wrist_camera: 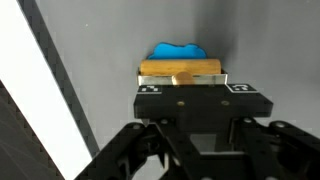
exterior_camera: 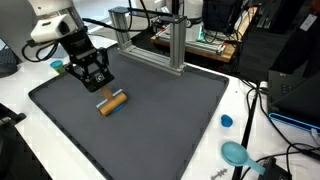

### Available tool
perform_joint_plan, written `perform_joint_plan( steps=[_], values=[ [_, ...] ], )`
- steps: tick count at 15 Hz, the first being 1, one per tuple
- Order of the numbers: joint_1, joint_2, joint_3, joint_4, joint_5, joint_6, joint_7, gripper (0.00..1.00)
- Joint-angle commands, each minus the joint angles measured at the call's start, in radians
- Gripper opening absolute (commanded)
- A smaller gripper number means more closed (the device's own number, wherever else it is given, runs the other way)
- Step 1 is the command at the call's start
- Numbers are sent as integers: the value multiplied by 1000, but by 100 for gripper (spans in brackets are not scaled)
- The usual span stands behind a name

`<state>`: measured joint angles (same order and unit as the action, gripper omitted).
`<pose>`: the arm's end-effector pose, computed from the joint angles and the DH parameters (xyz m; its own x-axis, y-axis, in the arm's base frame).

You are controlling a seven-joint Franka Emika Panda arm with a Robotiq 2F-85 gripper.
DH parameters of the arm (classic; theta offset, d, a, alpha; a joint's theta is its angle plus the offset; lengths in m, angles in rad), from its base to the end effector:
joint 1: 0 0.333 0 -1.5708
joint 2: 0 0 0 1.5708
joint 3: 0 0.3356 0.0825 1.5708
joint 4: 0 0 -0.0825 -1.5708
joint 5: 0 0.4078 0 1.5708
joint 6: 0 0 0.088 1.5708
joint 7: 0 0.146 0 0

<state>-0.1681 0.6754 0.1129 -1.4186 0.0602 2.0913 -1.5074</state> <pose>0.7549 -0.0508 0.2678 0.1717 0.9776 0.1220 0.9851 -0.1717 -0.0102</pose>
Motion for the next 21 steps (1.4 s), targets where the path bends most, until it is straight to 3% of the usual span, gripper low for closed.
perform_joint_plan(
  steps=[1, 9, 14, 21],
  values=[
    [-3, 13, 6, 12, 17, -16, -29, 22],
    [-25, 52, 46, 32, 95, -92, -179, 22],
    [-32, -6, 52, -14, 188, -40, -146, 22],
    [-31, -77, 18, -79, 180, -13, -137, 22]
  ],
)
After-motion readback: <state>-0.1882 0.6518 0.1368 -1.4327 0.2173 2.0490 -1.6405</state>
